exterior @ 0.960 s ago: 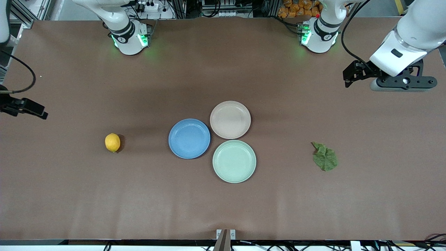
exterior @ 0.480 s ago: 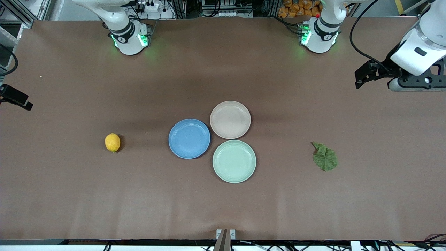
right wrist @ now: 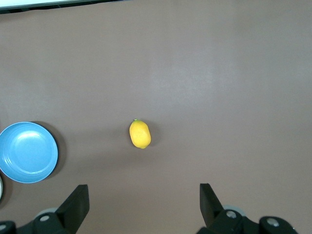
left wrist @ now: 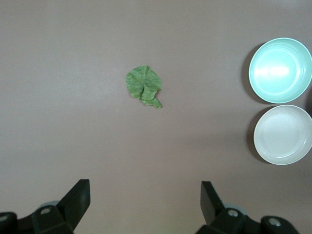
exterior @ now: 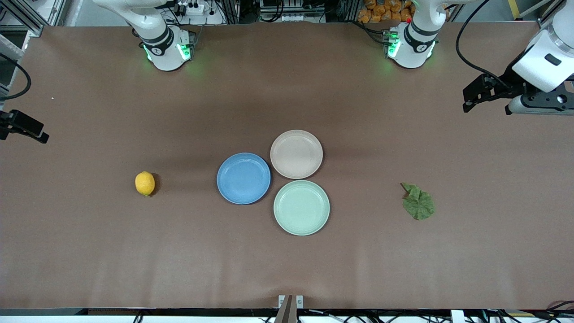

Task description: Pick lemon and lettuce from blue and beige plates

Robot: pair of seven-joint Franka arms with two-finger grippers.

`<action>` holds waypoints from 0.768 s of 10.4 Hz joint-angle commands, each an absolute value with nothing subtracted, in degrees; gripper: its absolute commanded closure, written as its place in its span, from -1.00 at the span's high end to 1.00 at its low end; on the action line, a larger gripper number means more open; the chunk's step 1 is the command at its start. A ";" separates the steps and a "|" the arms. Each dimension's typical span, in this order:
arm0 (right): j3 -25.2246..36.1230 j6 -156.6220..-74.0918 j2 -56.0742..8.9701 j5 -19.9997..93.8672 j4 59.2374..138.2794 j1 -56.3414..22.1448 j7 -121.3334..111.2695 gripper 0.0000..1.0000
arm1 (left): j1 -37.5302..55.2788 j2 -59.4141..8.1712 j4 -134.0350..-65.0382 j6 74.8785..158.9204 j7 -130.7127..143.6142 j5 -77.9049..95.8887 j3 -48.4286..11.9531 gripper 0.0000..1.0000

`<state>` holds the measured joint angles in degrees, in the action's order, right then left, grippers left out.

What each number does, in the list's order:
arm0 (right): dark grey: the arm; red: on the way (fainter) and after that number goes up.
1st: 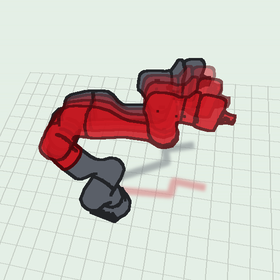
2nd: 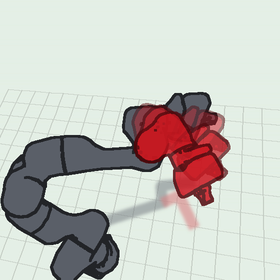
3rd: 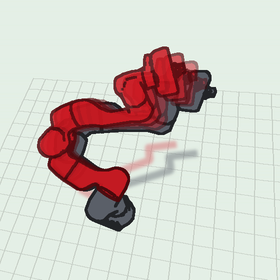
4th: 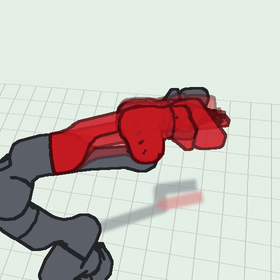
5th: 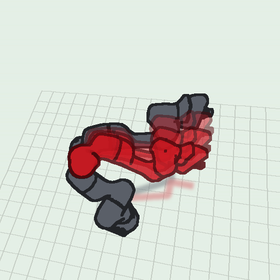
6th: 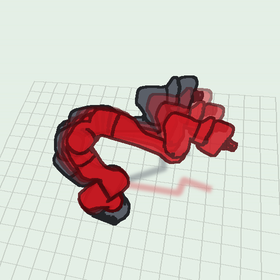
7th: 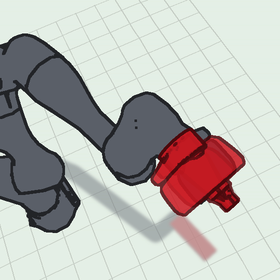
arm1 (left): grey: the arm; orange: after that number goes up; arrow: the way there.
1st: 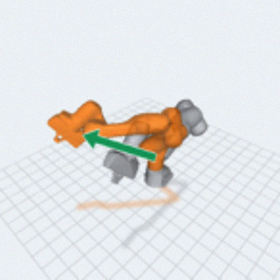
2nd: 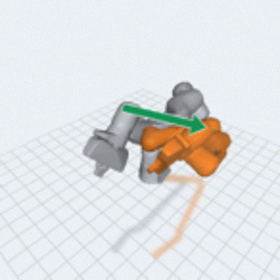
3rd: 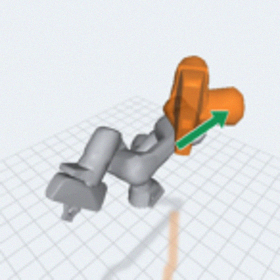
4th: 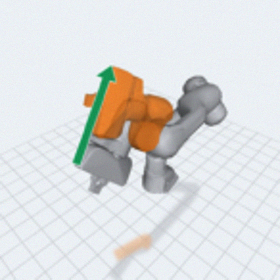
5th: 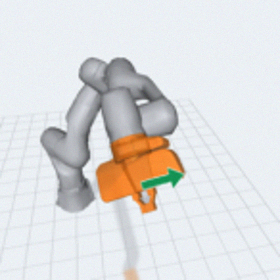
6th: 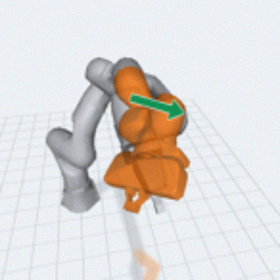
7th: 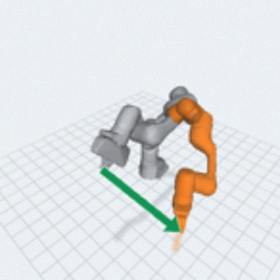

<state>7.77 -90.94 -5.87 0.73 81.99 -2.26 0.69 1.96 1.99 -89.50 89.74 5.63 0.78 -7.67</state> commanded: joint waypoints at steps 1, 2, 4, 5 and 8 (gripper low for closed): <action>7.91 -90.70 -6.24 0.70 80.25 -1.76 0.62 1.00 | 2.29 1.76 -88.33 88.68 4.66 0.09 -7.29 1.00; 8.00 -90.18 -7.11 0.53 80.24 -2.19 1.05 1.00 | 2.29 1.76 -88.24 88.68 5.09 0.17 -7.29 1.00; 7.82 -89.91 -7.03 -0.17 80.42 -2.55 1.32 1.00 | 2.29 1.76 -88.33 88.68 5.19 0.18 -7.29 1.00; 7.82 -89.83 -6.51 -0.26 80.77 -2.98 2.28 1.00 | 2.29 1.76 -88.33 88.68 5.19 0.18 -7.29 1.00; 8.00 -89.83 -5.81 -0.44 80.69 -2.99 2.81 1.00 | 2.20 1.76 -88.42 88.68 5.10 0.18 -7.29 1.00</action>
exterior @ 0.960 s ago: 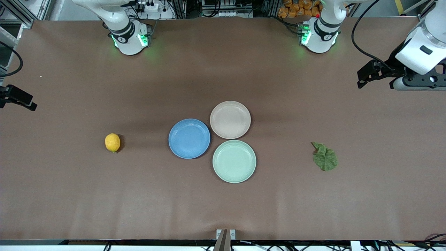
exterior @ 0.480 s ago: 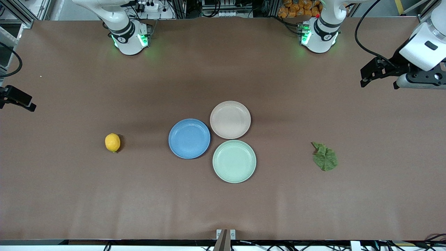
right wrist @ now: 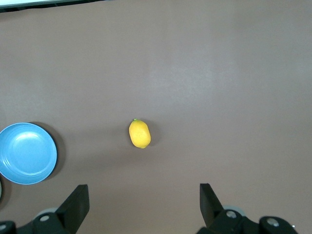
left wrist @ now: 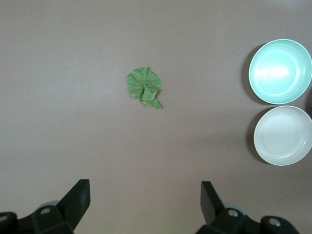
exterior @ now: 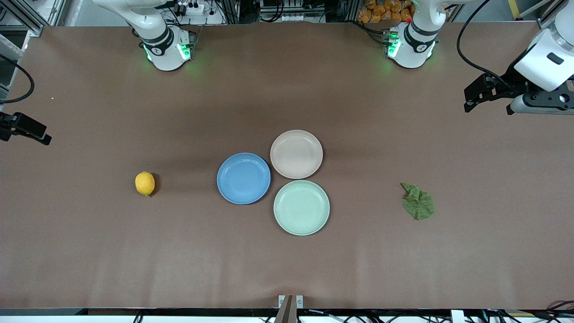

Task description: Pick lemon and lettuce from blue and beige plates

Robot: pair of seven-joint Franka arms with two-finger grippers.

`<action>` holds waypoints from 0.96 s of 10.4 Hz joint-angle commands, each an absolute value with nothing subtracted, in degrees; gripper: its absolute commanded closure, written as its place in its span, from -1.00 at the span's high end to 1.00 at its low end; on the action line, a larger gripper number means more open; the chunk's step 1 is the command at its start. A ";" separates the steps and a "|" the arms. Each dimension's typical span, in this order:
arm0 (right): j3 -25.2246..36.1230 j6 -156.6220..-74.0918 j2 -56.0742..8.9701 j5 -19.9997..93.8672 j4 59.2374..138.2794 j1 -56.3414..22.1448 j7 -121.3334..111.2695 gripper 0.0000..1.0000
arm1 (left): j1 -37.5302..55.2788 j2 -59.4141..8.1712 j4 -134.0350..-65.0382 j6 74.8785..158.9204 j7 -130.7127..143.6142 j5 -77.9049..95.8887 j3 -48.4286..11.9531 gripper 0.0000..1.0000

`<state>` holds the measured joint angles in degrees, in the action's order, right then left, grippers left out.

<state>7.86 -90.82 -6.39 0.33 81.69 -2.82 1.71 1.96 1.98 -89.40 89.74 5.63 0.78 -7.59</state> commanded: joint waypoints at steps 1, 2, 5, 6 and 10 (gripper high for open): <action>7.74 -89.65 -5.80 -0.53 80.34 -2.99 2.99 1.00 | 2.20 1.76 -88.33 88.68 5.18 0.18 -7.29 1.00; 7.65 -89.56 -5.37 -0.53 80.33 -2.90 2.90 1.00 | 2.20 1.76 -88.33 88.68 5.10 0.18 -7.29 1.00; 3.11 -88.60 -4.13 -0.35 80.60 1.38 2.90 1.00 | 2.20 1.76 -88.33 88.59 5.18 0.18 -7.29 1.00; 2.12 -88.16 -3.96 -0.35 80.60 2.28 2.90 1.00 | 2.20 1.84 -88.42 88.59 5.19 0.18 -7.29 1.00; 2.11 -88.59 -4.31 -0.53 80.42 2.37 2.90 1.00 | 2.11 1.76 -88.42 88.59 5.01 0.18 -7.29 1.00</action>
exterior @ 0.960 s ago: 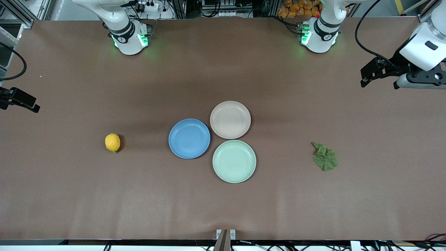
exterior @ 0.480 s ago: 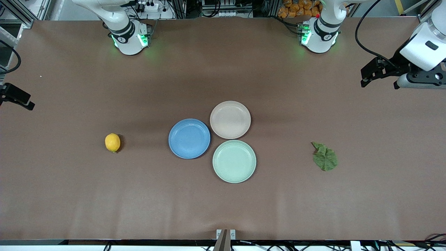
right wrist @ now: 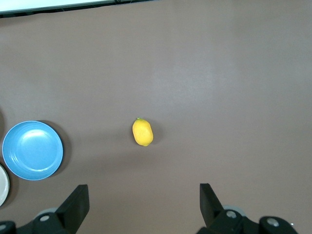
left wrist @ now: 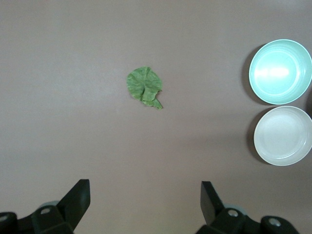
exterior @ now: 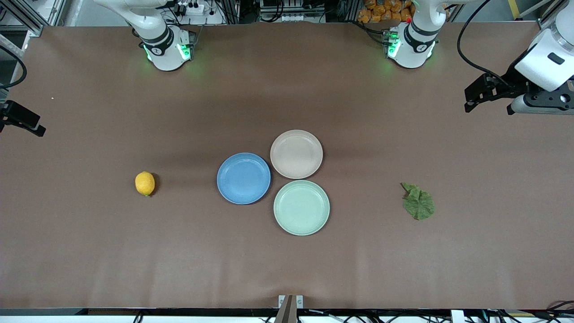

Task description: Pick lemon and lettuce from blue and beige plates

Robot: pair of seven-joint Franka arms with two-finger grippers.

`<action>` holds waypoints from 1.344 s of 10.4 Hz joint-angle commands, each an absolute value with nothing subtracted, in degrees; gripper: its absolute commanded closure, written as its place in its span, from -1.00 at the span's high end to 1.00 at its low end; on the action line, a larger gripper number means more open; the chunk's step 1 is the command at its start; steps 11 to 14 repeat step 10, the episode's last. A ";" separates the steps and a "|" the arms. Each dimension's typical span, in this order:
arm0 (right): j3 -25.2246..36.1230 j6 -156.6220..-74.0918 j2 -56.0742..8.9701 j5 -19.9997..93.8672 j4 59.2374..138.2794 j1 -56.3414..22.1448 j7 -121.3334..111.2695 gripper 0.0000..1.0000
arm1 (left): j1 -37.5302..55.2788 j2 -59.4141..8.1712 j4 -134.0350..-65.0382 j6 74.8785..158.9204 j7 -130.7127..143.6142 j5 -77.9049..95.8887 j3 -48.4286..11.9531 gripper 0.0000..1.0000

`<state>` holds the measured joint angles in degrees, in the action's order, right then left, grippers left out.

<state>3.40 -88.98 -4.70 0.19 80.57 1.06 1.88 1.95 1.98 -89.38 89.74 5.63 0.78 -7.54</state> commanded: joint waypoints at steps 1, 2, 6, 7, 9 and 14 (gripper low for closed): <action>2.11 -88.68 -4.39 -0.61 80.42 2.37 2.90 1.00 | 2.11 1.76 -88.42 88.59 5.10 0.09 -7.29 1.00; 2.11 -88.77 -4.48 -0.62 80.42 2.37 2.81 1.00 | 2.11 1.76 -88.42 88.59 5.01 0.09 -7.21 1.00; 1.93 -86.32 -5.10 -0.27 80.77 1.58 2.20 1.00 | 2.11 1.76 -88.42 88.42 5.01 0.09 -7.29 1.00; 1.93 -84.66 -5.10 -0.09 80.77 0.80 2.28 1.00 | 2.11 1.76 -88.42 88.42 5.01 0.09 -7.29 1.00; 1.93 -84.46 -5.27 0.35 80.95 0.26 2.20 1.00 | 2.11 1.76 -88.42 88.42 5.01 0.09 -7.29 1.00; 1.93 -84.11 -5.45 0.35 80.95 -0.26 2.20 1.00 | 2.11 1.76 -88.42 88.33 5.10 0.09 -7.29 1.00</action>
